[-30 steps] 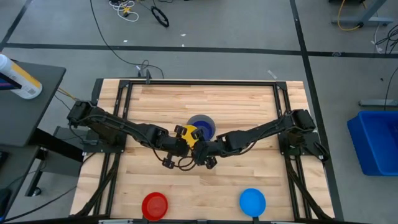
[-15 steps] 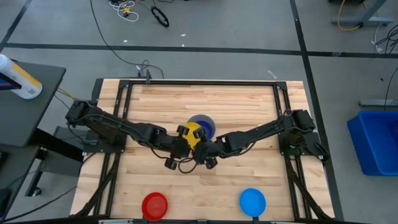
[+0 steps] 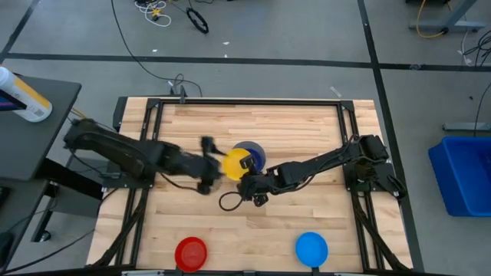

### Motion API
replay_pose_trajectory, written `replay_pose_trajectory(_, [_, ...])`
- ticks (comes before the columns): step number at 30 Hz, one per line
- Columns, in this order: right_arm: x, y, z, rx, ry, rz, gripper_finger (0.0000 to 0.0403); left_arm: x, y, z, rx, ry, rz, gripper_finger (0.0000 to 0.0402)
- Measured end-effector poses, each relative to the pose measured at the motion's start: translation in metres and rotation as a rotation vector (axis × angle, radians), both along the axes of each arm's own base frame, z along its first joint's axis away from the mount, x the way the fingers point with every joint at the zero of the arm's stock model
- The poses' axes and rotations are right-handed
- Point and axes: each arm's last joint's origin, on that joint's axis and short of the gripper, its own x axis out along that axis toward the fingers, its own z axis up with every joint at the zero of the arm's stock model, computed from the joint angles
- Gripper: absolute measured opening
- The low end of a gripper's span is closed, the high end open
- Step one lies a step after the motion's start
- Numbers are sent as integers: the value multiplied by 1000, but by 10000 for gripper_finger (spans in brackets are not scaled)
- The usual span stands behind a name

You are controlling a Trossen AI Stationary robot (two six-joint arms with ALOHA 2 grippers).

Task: Nest bowls inside each other
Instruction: Stack the yellow bowl in the dark blue bowl

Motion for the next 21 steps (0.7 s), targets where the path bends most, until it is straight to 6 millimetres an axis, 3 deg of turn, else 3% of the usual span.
replay_pose_trajectory(3, [-1,-6,-2,-14,27,-20,1,-26,9,22,-38,-140,39,320])
replay_pose_trajectory(7, [-5,-24,-6,2,102,-83,1,-49,17,26,-49,-257,79,321])
replay_pose_trajectory(17, [-1,-77,-13,225,148,-152,1,-51,37,-19,18,-172,211,322])
replay_pose_trajectory(21, [-1,-90,-14,337,158,-156,1,-50,42,-27,7,-166,240,322])
